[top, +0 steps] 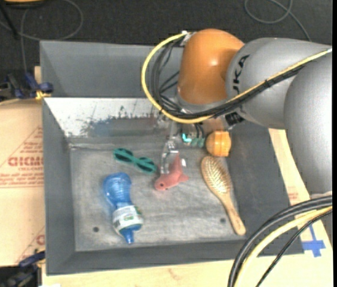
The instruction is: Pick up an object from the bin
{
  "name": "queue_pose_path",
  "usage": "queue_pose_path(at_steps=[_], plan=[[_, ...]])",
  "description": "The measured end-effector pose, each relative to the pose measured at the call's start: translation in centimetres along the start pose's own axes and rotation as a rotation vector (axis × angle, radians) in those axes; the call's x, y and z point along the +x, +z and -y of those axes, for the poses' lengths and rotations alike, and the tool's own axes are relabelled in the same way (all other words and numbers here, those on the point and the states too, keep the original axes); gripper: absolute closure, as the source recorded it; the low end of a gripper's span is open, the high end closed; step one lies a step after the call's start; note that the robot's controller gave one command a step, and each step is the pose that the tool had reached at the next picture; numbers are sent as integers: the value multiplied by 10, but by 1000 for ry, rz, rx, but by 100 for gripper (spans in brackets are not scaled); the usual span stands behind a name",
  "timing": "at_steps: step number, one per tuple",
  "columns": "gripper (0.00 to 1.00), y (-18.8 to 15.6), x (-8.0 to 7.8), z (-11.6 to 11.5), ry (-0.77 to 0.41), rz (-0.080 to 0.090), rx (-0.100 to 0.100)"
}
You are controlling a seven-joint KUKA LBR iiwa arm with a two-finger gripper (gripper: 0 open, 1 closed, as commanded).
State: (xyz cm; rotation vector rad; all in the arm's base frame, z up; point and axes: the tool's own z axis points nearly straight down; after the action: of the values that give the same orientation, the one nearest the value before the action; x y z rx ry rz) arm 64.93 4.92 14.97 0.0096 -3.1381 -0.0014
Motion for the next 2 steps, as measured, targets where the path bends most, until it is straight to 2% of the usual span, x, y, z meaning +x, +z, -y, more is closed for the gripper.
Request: queue_pose_path(at_steps=[1, 2], plan=[[0, -5, -2, 0, 0, 8, -1], [0, 22, 9, 9, -164, 18, 2]])
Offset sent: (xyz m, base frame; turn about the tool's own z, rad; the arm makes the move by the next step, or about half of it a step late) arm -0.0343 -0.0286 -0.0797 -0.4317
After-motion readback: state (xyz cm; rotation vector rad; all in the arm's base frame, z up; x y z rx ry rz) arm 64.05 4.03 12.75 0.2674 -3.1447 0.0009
